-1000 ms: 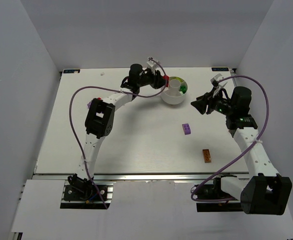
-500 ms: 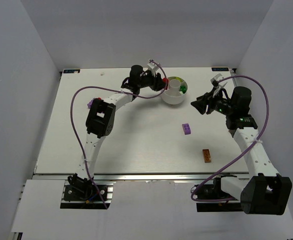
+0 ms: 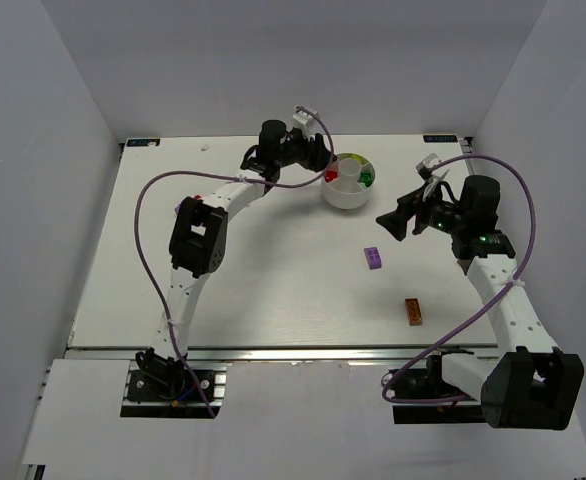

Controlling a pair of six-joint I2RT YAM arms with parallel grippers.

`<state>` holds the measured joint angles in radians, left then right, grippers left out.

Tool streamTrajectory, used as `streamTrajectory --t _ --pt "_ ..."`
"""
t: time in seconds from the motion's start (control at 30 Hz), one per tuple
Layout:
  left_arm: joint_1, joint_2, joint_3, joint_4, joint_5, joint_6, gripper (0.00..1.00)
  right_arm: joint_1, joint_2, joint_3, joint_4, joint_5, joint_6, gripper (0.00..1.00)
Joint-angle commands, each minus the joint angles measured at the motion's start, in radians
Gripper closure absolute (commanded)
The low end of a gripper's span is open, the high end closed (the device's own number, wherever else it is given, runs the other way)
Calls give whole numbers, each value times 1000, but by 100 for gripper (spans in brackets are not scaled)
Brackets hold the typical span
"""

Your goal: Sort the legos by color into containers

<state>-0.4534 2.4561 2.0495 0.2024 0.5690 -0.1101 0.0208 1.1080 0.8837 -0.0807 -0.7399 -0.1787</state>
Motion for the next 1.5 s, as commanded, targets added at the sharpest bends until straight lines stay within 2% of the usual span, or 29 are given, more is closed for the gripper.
streamTrajectory --t 0.0,0.07,0.1,0.17,0.23,0.3,0.33,0.37,0.47,0.53,0.57,0.63,0.67,0.77,0.97,1.2,1.47 --pt "19 -201 -29 50 -76 -116 37 -4 -5 29 -79 -36 -97 13" --pt "50 -268 -142 78 -93 -184 44 -4 1 40 -135 -49 -142 11" --pt "62 -308 -190 104 -95 -242 57 -4 3 44 -155 -56 -157 10" --pt "108 -437 -356 108 -115 -298 66 -4 -2 44 -188 -64 -186 10" --pt "143 -567 -461 60 -162 -379 77 -4 -7 43 -195 -75 -194 11" --pt "209 -638 -575 -93 -263 -477 81 -4 -8 35 -194 -79 -193 11" --pt "237 -690 -603 -151 -302 -514 87 -4 -8 35 -192 -79 -186 11" --pt "292 -710 -630 -278 -348 -539 89 -2 -1 35 -189 -81 -180 12" --pt "416 -772 -744 -403 -327 -626 90 -2 24 46 -186 -82 -150 13" --pt "468 -801 -831 -434 -327 -648 80 2 39 60 -191 -82 -139 14" --pt "523 -813 -851 -445 -325 -652 66 4 53 66 -195 -78 -139 14" --pt "548 -833 -871 -483 -343 -640 54 11 65 83 -212 -64 -140 14" --pt "561 -833 -865 -523 -356 -628 42 13 73 86 -215 -62 -142 14" --pt "567 -812 -810 -602 -402 -579 29 14 84 90 -220 -56 -143 14" --pt "570 -763 -762 -659 -412 -539 23 15 96 92 -226 -4 -127 14" --pt "571 -815 -865 -626 -397 -537 21 14 130 107 -269 198 -88 13" --pt "619 -917 -996 -561 -386 -582 16 14 147 93 -277 260 -68 14"
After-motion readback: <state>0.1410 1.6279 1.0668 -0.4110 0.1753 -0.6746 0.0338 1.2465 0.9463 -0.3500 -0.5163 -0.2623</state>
